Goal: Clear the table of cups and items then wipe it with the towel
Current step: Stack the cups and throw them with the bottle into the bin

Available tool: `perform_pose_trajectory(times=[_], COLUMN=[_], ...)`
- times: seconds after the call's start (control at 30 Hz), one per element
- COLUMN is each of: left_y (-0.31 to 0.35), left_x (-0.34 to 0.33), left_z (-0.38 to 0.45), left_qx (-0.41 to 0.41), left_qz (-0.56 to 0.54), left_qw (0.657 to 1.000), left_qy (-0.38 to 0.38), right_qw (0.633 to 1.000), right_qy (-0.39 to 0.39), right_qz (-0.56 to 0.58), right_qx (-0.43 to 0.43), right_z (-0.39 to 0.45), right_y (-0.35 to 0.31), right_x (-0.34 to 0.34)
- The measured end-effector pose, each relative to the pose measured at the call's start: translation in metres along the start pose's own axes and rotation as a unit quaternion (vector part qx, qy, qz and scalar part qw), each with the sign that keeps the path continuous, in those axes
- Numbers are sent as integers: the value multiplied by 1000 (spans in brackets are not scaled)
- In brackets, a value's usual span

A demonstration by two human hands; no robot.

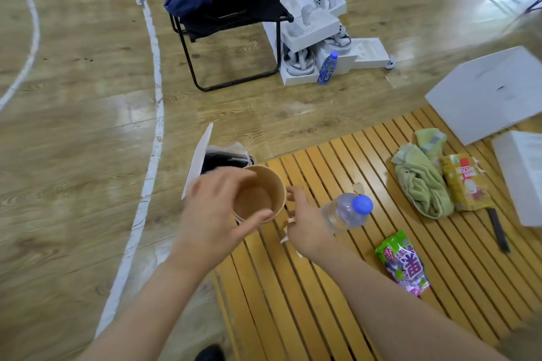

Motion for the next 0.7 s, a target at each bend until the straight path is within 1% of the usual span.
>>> perform_pose_trajectory(times=[0.03,0.07,0.1,0.13,0.17,0.2,0.23,0.27,0.3,0.33,0.37,0.43,0.5,0.6,0.7], left_y=[-21,-47,-76,-97,-108,-111,-110,-109,-109,-111,-114,-119,-117,-117,-110], left_x=[14,18,11,-6,-28,-50,-70,-88,-106,-122,-134,-148,-150,-146,-122], left_z=[-7,-17,-29,-40,-49,-53,-53,-50,-47,-45,-42,-38,-36,-32,-16], left_qx=[69,155,240,301,321,302,263,225,200,195,204,230,231,238,232], left_qz=[-40,-90,-136,-171,-191,-196,-183,-168,-165,-178,-201,-242,-266,-298,-342], left_qw=[995,980,959,938,925,922,926,932,935,935,934,933,933,923,909], left_qy=[55,81,67,11,-70,-146,-201,-230,-242,-238,-213,-137,-77,-47,-49], right_qw=[1000,1000,1000,1000,999,999,999,998,998,997,996,995,991,978,976], right_qy=[-5,-11,-16,-23,-29,-34,-37,-42,-50,-57,-61,-48,-19,-3,-2], right_qz=[-3,-3,1,8,17,24,28,34,43,54,67,91,129,208,216], right_qx=[-6,-11,-15,-19,-24,-26,-26,-24,-23,-22,-18,-4,-2,-21,-7], right_z=[-1,-1,-1,-1,0,3,7,11,15,19,23,28,32,34,28], right_y=[6,12,17,23,28,32,37,40,42,43,43,39,35,30,11], right_x=[-1,-3,-5,-9,-13,-17,-21,-26,-32,-38,-45,-54,-57,-52,-37])
Point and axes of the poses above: each hand's wrist, its own z-axis towards the middle knuckle, its own x-axis out of the back of the hand, y = z × x, the point moved 9 cm from there along z, towards the middle knuckle, and after that the axes turned 11 degrees about -z, right-handed, at the moved point
